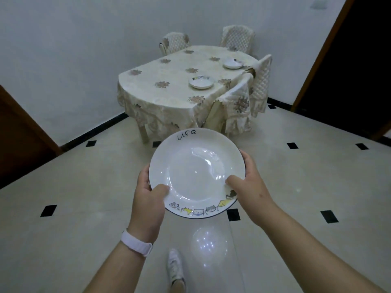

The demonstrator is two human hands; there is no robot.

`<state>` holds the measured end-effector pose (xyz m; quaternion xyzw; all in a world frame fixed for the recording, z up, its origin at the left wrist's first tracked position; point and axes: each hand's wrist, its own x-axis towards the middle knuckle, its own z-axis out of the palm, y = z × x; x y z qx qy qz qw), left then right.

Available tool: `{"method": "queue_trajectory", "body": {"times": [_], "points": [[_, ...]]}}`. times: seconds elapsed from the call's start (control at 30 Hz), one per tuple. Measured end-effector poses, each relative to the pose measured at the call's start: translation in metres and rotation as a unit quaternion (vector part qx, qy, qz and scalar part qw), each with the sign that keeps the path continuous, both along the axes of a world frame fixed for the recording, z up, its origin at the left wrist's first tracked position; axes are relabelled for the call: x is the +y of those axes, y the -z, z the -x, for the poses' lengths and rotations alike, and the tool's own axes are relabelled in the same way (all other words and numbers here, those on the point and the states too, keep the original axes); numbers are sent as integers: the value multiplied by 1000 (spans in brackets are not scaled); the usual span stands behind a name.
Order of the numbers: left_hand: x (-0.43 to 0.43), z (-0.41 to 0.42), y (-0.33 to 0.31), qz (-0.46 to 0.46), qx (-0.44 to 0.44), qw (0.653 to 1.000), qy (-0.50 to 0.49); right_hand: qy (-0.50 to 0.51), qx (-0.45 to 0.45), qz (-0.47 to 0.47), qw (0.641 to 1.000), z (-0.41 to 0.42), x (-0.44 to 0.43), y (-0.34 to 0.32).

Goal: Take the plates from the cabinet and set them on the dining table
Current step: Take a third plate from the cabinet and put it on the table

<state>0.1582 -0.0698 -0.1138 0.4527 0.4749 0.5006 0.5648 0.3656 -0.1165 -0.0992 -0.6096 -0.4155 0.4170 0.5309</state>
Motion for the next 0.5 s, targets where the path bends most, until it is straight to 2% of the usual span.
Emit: {"method": "queue_trajectory", "body": {"times": [0.17,0.5], "points": [[94,1,10,4,-13,1000,14,26,-1,10,1000,1,88,4],[287,37,-2,-10,-28,999,14,-5,3,14,1000,38,288,-11]]}}
